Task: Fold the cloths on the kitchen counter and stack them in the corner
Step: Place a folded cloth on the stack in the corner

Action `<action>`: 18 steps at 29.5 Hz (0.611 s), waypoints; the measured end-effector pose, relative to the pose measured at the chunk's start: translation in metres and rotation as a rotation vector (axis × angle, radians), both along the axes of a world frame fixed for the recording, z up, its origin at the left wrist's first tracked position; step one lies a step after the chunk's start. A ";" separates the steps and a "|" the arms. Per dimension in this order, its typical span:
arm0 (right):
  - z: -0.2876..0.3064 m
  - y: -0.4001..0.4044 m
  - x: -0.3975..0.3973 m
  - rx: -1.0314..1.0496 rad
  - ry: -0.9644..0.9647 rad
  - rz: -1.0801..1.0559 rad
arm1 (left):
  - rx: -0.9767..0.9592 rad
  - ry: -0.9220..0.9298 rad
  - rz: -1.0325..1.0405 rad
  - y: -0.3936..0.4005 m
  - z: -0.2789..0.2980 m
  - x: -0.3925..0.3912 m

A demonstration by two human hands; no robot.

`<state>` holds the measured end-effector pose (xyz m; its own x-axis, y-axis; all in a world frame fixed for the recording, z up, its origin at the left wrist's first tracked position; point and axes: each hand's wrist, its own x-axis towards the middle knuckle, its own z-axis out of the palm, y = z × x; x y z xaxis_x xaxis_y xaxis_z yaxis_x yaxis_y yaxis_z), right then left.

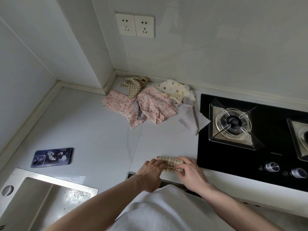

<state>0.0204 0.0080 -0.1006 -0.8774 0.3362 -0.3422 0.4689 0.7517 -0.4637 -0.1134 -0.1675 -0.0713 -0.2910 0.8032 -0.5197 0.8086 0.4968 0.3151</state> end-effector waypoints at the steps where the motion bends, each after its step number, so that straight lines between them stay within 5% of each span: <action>1: -0.002 -0.001 0.000 -0.014 0.000 -0.028 | -0.013 -0.005 0.000 -0.001 -0.001 0.001; 11: -0.003 -0.006 -0.011 -0.130 -0.031 -0.254 | -0.066 -0.025 0.000 -0.003 -0.001 -0.004; 18: 0.019 -0.009 -0.004 -0.185 0.051 -0.312 | 0.065 -0.066 0.202 -0.011 -0.007 -0.009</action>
